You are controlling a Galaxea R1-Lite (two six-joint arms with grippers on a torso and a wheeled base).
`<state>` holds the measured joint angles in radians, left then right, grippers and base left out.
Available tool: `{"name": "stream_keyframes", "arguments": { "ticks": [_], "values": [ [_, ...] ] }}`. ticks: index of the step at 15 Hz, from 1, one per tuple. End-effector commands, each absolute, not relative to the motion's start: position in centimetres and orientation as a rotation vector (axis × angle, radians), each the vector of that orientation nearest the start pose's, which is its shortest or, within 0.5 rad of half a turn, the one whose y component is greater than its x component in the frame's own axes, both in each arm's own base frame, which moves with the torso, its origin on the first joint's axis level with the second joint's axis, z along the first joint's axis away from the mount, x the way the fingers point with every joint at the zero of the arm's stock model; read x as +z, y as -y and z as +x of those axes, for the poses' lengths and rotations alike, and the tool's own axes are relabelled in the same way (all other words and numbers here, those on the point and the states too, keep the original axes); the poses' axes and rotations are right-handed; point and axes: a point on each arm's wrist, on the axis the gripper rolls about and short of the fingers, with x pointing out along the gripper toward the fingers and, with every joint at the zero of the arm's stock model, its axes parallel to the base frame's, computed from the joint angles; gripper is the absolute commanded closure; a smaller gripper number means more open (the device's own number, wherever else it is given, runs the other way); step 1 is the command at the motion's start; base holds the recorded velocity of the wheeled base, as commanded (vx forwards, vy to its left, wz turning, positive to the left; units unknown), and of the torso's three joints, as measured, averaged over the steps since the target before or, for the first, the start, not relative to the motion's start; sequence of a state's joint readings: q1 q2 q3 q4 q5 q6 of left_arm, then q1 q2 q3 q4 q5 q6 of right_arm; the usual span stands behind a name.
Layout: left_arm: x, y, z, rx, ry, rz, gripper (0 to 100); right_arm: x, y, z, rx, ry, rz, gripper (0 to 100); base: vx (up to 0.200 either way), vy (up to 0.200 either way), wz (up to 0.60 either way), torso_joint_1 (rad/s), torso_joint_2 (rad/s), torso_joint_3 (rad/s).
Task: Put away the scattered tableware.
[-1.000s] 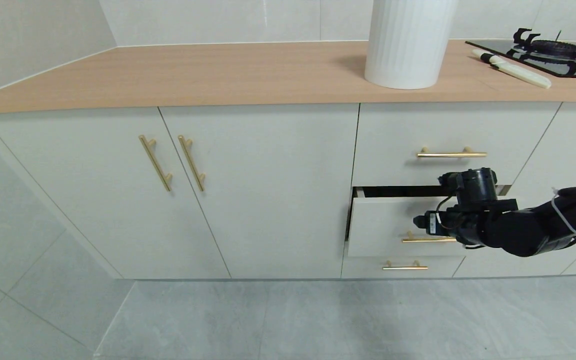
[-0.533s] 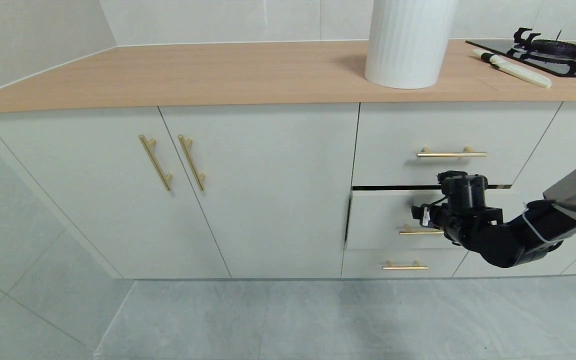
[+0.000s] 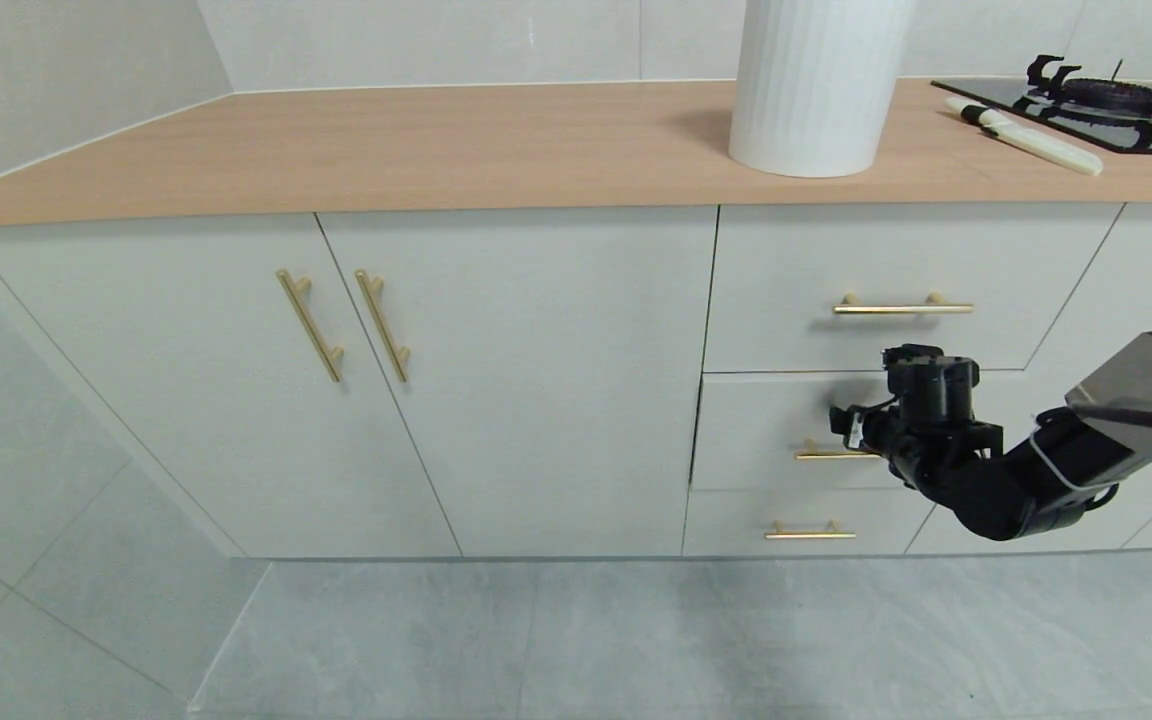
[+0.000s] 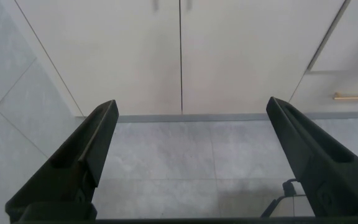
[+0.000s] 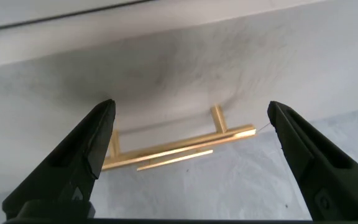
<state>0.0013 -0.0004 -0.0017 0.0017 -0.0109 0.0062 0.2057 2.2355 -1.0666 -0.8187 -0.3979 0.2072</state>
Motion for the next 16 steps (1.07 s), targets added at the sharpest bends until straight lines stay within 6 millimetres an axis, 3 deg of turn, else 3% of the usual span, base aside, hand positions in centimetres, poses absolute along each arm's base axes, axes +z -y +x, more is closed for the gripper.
{"name": "stream_keyframes", "arguments": {
  "ticks": [1,5,9,13,15,16],
  "values": [
    [7.6,0.0,-2.3,-0.009,0.000,0.006,0,6.8,-7.7,41.7,-0.226,-0.283,0.113,0,0.000,0.000,0.00,0.000,0.00,0.000],
    [7.6,0.0,-2.3,-0.009,0.000,0.006,0,6.9,-7.5,42.7,-0.267,-0.234,0.144,0,0.000,0.000,0.00,0.000,0.00,0.000],
    [7.6,0.0,-2.3,-0.009,0.000,0.006,0,7.8,-7.3,42.1,-0.263,-0.225,0.150,0,0.000,0.000,0.00,0.000,0.00,0.000],
    [7.6,0.0,-2.3,-0.011,0.000,0.006,0,10.1,-6.9,39.4,-0.242,-0.225,0.145,0,0.000,0.000,0.00,0.000,0.00,0.000],
    [7.6,0.0,-2.3,-0.009,0.000,0.006,0,12.3,-6.6,36.6,-0.232,-0.207,0.150,0,0.000,0.000,0.00,0.000,0.00,0.000],
    [7.6,0.0,-2.3,-0.009,0.000,0.006,0,13.8,-6.5,34.2,-0.220,-0.193,0.154,0,0.000,0.000,0.00,0.000,0.00,0.000]
  ]
}}
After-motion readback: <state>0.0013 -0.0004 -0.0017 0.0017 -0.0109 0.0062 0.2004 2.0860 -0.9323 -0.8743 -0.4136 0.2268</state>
